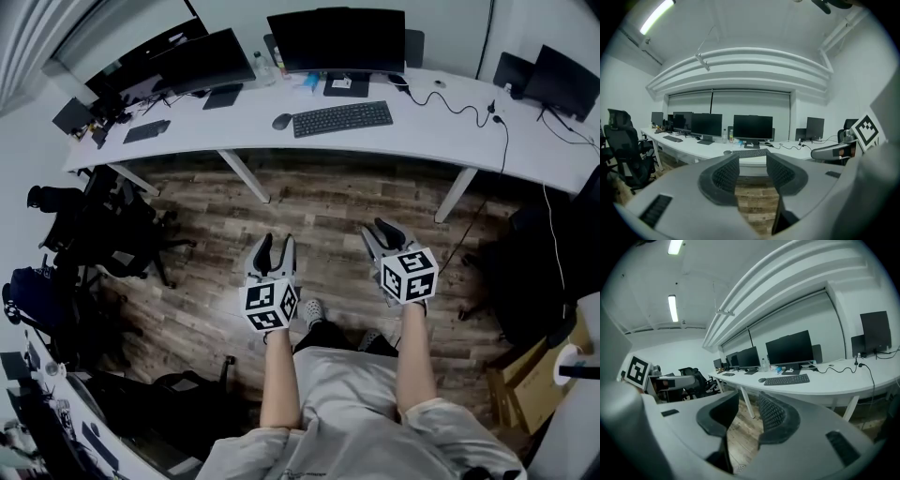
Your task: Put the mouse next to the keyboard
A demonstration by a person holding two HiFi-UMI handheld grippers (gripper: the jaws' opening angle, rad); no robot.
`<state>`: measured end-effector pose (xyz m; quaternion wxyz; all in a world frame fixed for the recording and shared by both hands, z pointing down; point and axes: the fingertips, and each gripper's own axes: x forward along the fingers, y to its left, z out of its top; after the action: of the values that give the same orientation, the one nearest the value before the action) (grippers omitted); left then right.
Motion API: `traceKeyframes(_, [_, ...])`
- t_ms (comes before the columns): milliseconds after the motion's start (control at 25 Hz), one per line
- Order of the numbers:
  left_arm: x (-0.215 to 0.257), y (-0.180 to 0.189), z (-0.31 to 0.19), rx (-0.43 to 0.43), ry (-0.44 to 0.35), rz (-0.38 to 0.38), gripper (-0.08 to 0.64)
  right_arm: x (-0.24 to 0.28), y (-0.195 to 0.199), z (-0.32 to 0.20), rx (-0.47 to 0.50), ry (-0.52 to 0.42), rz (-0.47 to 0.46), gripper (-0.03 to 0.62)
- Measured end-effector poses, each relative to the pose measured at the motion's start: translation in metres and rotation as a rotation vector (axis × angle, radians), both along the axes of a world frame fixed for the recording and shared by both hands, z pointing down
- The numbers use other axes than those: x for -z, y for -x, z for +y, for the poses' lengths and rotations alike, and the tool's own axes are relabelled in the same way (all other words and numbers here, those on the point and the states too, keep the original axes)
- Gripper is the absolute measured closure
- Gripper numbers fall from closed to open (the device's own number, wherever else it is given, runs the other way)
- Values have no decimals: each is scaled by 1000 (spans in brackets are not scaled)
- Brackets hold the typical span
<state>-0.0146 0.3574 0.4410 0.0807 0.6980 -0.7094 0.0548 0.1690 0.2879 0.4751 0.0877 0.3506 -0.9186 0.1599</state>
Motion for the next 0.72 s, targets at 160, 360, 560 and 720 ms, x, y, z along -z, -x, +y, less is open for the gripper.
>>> traceKeyframes(160, [-3, 14, -5, 12, 12, 7, 376, -8, 5, -7, -8, 28, 5, 440])
traceKeyframes(360, [2, 31, -20, 3, 41, -8, 377, -15, 13, -24, -15, 68, -34, 425])
traceKeyframes(560, [-5, 70, -41, 0, 50, 16, 377, -25, 40, -48, -41, 81, -45, 425])
traceKeyframes(720, [-11, 113, -64, 43, 31, 76, 377, -26, 67, -65, -44, 73, -4, 413])
